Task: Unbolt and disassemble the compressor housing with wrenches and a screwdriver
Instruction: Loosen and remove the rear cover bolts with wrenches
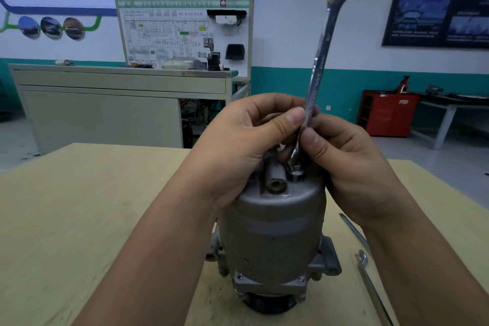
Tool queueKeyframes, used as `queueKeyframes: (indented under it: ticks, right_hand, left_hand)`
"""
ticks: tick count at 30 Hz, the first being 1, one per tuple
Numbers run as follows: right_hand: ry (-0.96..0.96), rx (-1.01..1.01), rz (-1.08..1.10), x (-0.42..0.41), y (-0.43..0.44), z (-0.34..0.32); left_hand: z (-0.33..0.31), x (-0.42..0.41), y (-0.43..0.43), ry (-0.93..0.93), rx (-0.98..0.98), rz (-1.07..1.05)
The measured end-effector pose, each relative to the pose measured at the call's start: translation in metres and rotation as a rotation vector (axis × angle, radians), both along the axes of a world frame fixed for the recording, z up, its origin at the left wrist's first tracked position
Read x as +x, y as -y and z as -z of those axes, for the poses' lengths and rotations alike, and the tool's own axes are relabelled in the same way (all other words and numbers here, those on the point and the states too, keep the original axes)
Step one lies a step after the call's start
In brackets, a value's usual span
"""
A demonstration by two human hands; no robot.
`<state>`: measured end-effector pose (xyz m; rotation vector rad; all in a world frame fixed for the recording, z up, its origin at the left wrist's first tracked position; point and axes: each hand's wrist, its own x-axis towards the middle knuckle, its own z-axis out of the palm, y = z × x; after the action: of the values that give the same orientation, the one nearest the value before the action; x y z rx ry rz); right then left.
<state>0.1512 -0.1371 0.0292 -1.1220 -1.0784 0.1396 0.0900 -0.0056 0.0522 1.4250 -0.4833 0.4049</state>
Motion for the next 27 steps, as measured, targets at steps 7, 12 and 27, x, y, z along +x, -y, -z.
queueKeyframes:
  ticks: [7,12,27]
  right_hand:
    - [-0.04,0.024,-0.012,-0.003,-0.0016,-0.0024]
    - [0.02,-0.03,0.03,-0.002,0.0011,-0.0031]
    - [0.023,-0.024,0.012,-0.0013,-0.0014,-0.002]
  left_hand:
    - [0.0004,0.0,0.0003,-0.002,0.007,-0.022]
    - [0.0003,-0.0012,-0.0014,-0.018,-0.04,-0.041]
    - [-0.0003,-0.0013,-0.0035,0.061,0.035,0.061]
